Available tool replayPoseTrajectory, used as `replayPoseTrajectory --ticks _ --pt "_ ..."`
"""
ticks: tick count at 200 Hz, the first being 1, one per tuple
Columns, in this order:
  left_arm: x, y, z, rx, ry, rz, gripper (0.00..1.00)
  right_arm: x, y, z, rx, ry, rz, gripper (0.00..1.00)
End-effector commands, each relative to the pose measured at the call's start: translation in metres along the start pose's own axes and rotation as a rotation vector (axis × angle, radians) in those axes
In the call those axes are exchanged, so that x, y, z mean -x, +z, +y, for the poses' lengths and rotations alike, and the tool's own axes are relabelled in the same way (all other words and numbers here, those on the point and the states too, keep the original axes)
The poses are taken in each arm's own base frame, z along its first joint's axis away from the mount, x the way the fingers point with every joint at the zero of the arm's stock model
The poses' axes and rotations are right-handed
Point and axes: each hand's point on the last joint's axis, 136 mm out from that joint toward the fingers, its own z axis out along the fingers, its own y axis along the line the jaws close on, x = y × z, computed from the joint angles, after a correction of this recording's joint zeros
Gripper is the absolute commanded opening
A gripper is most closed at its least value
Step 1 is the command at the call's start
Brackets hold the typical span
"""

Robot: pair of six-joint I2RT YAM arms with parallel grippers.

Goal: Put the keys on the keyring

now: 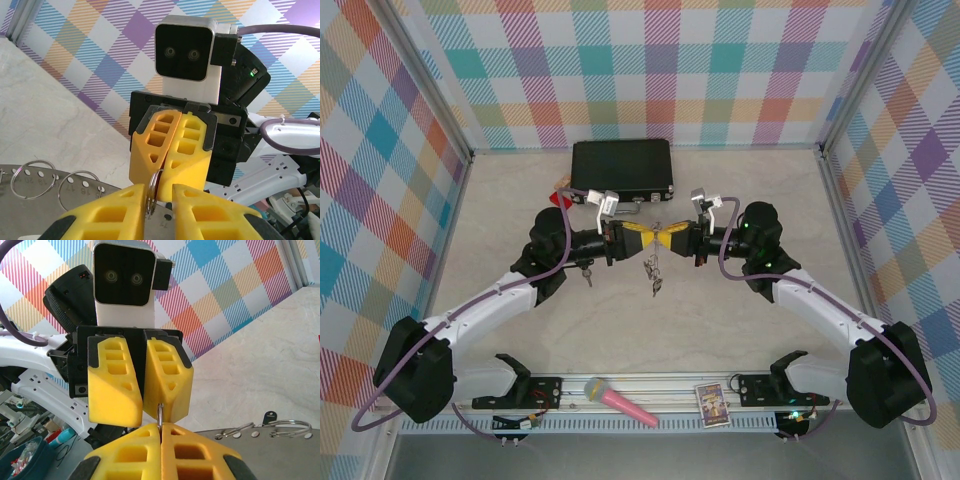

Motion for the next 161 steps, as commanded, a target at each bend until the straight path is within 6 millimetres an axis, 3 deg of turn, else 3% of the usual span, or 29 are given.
replayPoseTrajectory --ticks 1,106,161 --pt "0.0103 0.0027 -0.0121 -0.047 0.043 -0.012 0.2 0.0108 -0.0003 0.0138 0.048 -0.046 -0.02 0.0" --pt "0.0073 0.0087 -0.0139 -0.061 0.043 0.009 0.14 0.0095 0.0006 0.0124 0.055 -0.037 -0.016 0.0" --pt "0.0076 0.0081 -0.014 -0.057 0.047 0.007 0.0 0.0086 0.0007 0.0122 0.054 -0.037 -0.014 0.0"
